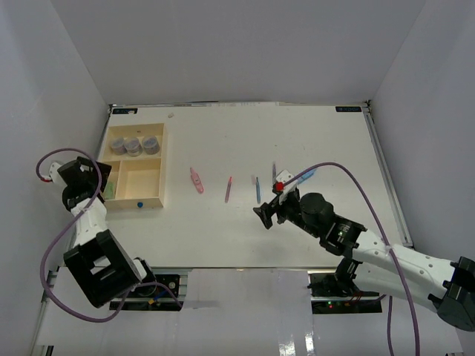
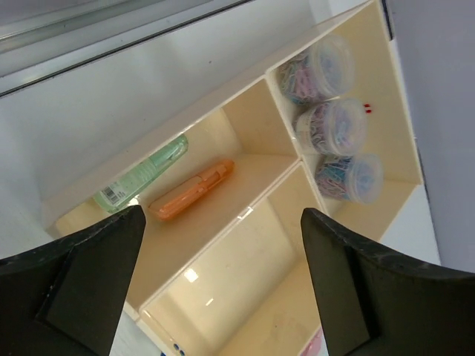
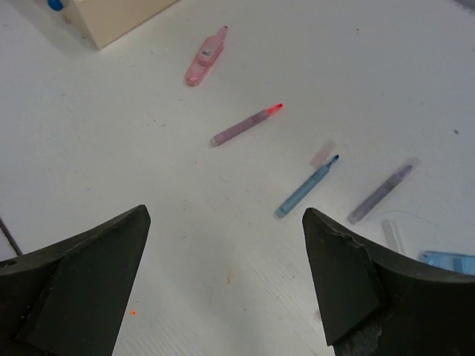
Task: Sort the stationery into containers
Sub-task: Place the pen in the storage box, then pick up the pen from the center of the board.
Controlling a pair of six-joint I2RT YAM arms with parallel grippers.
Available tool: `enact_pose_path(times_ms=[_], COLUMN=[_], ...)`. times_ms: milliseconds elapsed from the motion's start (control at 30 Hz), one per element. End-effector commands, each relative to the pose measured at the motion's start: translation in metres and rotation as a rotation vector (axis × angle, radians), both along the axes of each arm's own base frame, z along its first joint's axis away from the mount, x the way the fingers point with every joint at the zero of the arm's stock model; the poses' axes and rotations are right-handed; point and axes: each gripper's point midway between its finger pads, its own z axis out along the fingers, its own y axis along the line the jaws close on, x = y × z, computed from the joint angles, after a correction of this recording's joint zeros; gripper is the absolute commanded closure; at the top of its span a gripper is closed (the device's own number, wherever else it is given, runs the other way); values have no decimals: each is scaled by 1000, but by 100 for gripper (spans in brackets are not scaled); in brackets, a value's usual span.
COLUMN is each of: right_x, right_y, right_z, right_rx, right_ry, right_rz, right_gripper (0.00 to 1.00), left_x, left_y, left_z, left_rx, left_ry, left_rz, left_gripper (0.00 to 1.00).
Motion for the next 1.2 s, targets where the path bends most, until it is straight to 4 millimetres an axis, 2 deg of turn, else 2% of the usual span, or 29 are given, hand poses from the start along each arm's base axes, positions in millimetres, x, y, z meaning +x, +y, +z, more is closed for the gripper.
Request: enact_pose_path(times_ms=[0,133,167,233,267,333,367,400,433,500,567,700,833,867,900,933,1167], right_x=[32,60,73,85,97,109,118,124,133,143,158,185,204,206,212,213,219], right_y=[-18,-47,-61,-78,-93,-106,-119,-125,-135,-143,-148,-155,-159,-159,-157,-157,-157], right_z=[13,-9,-17,-24,-33,-37,-47,-52,-51,-64,-66,-75,-89,-101,-100,-113,-139], right_rx=[-2,-46,-33,-36,-32,-32,-42,-46,-34,-37,-46,-50,-46,-56,-48,-55,-72], right_ry=[47,199,248,294,327,353,380,396,406,439,439,466,491,512,516,545,600], right_rz=[-232,-430,-513,-599,-679,-750,-819,-853,-898,-970,-1026,-1121,-1228,-1251,-1263,-1288,-1350], right_gripper=[10,10,10,10,10,10,9,8,8,6,3,0,9,11,14,15,20], left_x=[-2,8,15,21,25,27,27,27,26,23,18,11,5,3,2,1,-3], left_y=[-10,-46,-66,-87,-110,-132,-151,-160,-178,-191,-219,-240,-253,-257,-258,-261,-272], left_z=[47,63,66,74,75,78,77,76,76,73,69,60,62,62,62,62,62], left_rx=[49,105,125,182,223,255,278,288,298,331,330,339,364,370,376,383,390], left_ry=[-81,-72,-71,-75,-72,-82,-83,-82,-88,-80,-89,-70,-72,-69,-67,-65,-61], left_rz=[-51,-229,-302,-397,-488,-569,-640,-671,-728,-779,-867,-947,-985,-998,-1000,-1009,-1045], left_gripper=[2,2,2,2,2,2,2,2,2,2,2,3,4,4,4,4,5])
